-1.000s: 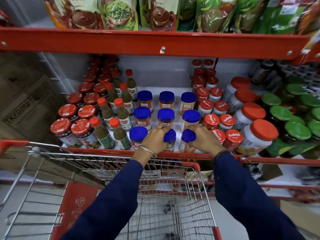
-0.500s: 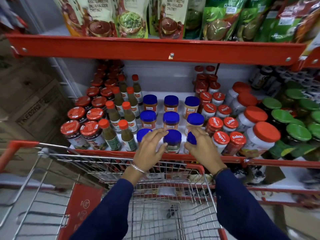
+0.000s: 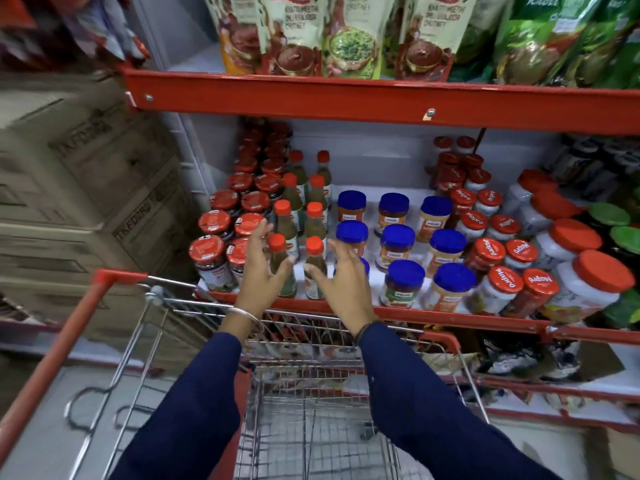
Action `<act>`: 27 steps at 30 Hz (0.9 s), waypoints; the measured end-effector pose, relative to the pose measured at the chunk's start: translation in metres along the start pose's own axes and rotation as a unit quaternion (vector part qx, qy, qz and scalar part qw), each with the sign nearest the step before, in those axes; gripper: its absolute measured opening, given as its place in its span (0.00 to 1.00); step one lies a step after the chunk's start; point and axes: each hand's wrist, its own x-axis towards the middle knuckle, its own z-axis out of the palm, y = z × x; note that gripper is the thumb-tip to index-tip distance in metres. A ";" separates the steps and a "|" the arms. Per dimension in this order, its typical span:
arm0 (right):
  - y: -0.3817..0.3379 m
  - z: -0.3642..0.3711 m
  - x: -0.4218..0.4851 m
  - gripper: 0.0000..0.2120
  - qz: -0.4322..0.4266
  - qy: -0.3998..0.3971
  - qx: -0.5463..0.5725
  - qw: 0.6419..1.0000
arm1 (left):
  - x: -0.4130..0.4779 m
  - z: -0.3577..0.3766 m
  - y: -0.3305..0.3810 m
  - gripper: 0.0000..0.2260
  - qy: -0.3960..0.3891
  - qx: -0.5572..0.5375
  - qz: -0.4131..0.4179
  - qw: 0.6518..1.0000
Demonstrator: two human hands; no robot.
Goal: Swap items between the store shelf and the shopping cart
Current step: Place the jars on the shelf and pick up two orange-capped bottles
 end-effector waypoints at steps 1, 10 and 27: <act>-0.003 0.006 0.005 0.27 0.009 0.002 -0.022 1.000 | 0.005 -0.003 -0.003 0.34 -0.036 0.001 -0.016 0.999; -0.004 0.029 0.026 0.21 0.049 0.028 -0.102 0.993 | 0.028 -0.014 -0.015 0.28 -0.133 -0.006 -0.082 0.988; 0.001 0.020 0.034 0.12 0.024 -0.030 -0.029 0.999 | 0.026 -0.011 -0.019 0.19 -0.061 0.100 -0.036 0.993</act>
